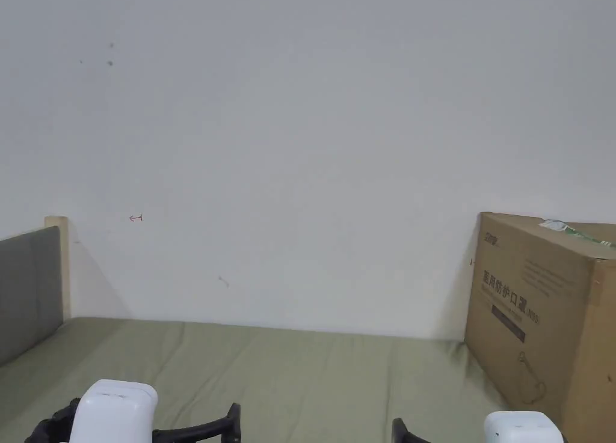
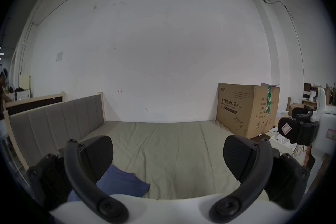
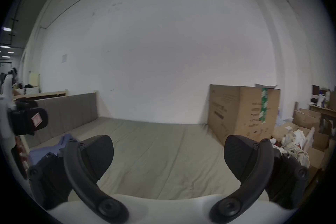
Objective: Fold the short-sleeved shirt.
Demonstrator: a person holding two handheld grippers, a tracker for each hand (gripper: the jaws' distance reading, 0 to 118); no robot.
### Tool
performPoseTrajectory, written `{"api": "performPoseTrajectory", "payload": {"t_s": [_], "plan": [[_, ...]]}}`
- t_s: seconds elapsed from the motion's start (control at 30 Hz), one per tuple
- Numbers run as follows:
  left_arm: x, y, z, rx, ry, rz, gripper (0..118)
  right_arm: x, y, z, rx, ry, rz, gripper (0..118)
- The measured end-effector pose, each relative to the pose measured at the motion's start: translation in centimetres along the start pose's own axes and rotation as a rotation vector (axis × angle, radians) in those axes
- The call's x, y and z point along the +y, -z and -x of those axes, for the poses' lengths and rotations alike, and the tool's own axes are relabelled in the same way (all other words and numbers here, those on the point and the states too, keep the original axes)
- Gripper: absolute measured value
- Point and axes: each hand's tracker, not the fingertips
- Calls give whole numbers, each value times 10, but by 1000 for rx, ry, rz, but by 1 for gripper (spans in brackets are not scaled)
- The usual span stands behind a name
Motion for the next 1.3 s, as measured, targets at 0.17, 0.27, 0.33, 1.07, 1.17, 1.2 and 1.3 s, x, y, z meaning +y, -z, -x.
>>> {"api": "performPoseTrajectory", "payload": {"t_s": [0.17,0.27,0.33,1.07,1.17,1.2,1.3], "plan": [[3,2,-10,-61,34,18,118,-1,-13,10,-72,0,-141,118],[2,3,-12,-82,17,23,118,3,-15,11,-61,3,-166,118],[1,4,-13,-58,4,3,118,5,-14,9,-59,-4,-160,118],[-5,5,17,64,-103,11,0,-21,2,30,-70,-53,-65,0],[-8,1,28,98,-117,19,0,-21,4,43,-36,-80,-71,0],[-10,0,33,100,-126,24,0,-20,5,47,-23,-80,-73,0],[-15,-11,48,157,-137,33,0,-18,9,61,36,-68,-77,0]]}}
